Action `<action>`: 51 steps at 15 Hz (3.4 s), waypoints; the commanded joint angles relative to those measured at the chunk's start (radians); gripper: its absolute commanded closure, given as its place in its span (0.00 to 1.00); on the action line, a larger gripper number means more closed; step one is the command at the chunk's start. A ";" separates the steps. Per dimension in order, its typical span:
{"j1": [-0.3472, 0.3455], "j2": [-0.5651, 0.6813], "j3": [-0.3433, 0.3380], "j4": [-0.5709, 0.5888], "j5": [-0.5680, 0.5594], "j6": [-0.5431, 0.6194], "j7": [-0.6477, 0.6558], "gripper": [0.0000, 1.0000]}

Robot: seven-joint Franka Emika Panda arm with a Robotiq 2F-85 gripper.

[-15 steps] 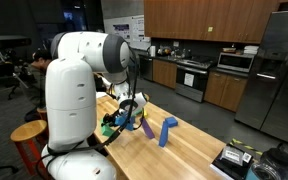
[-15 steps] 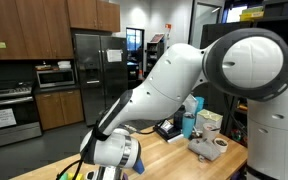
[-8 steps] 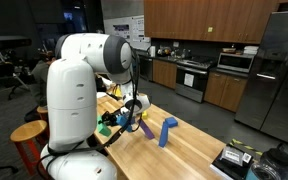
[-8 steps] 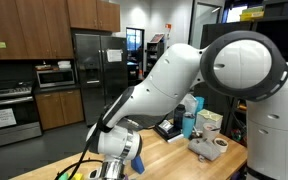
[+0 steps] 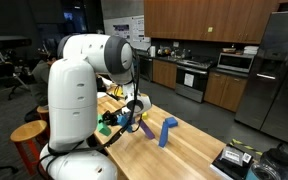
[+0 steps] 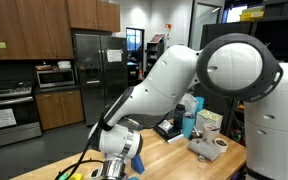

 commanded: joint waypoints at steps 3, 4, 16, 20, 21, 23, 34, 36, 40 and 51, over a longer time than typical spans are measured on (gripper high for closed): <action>0.019 -0.029 -0.034 -0.003 0.022 0.009 -0.051 0.81; 0.020 -0.035 -0.035 -0.002 0.022 0.016 -0.062 0.81; 0.023 -0.085 -0.049 -0.013 0.019 0.087 -0.150 0.81; 0.021 -0.106 -0.055 -0.016 0.016 0.104 -0.162 0.81; 0.021 -0.111 -0.056 -0.017 0.016 0.108 -0.164 0.81; 0.021 -0.120 -0.059 -0.020 0.015 0.115 -0.167 0.81; 0.018 -0.182 -0.071 -0.036 0.033 0.151 -0.191 0.81; 0.017 -0.194 -0.075 -0.044 0.041 0.154 -0.197 0.81; 0.023 -0.243 -0.074 -0.067 0.062 0.171 -0.204 0.81; 0.109 -0.294 -0.019 -0.092 0.108 0.186 -0.187 0.81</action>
